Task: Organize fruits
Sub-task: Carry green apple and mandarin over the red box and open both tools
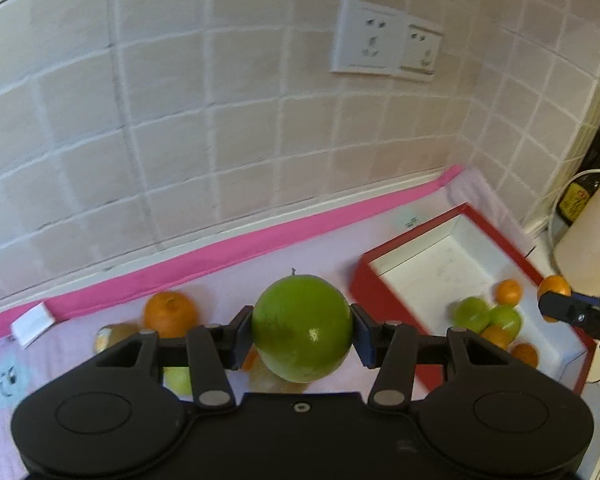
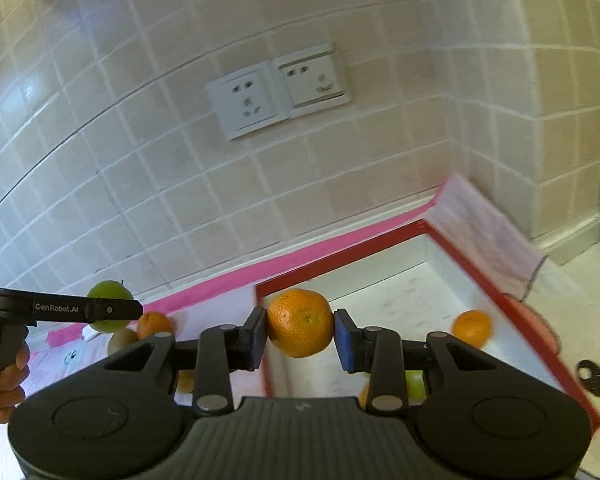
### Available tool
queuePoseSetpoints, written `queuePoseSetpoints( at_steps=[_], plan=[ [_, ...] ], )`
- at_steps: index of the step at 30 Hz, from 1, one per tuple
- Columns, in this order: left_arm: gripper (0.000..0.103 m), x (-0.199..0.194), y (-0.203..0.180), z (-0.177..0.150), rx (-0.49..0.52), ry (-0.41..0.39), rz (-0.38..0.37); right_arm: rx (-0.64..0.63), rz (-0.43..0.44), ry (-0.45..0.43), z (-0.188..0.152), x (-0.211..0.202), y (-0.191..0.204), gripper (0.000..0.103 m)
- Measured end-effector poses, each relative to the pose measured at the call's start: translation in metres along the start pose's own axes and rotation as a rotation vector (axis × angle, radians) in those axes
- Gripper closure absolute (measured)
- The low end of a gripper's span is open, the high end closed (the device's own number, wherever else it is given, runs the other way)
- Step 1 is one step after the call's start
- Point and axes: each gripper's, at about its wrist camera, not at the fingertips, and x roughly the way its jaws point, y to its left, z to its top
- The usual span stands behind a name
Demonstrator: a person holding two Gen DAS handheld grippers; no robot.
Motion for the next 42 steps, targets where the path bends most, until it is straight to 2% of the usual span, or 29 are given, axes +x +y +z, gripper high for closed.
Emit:
queuePoseSetpoints(
  at_steps=[9, 20, 28, 38, 42],
  plan=[
    [0.043, 0.031, -0.052, 0.025, 0.054, 0.017, -0.07, 0.089, -0.08, -0.019, 0.006, -0.015, -0.052, 0.066],
    [0.043, 0.101, -0.111, 0.046, 0.113, 0.092, -0.144, 0.157, -0.158, 0.069, -0.008, -0.002, -0.101, 0.065],
    [0.043, 0.151, -0.16, 0.053, 0.163, 0.174, -0.212, 0.231, -0.173, 0.189, -0.025, 0.017, -0.118, 0.065],
    [0.043, 0.197, -0.192, 0.039, 0.202, 0.274, -0.249, 0.275, -0.216, 0.244, -0.04, 0.039, -0.124, 0.065],
    [0.043, 0.205, -0.195, 0.034, 0.204, 0.291, -0.236, 0.286, -0.221, 0.242, -0.04, 0.042, -0.125, 0.065]
  ],
)
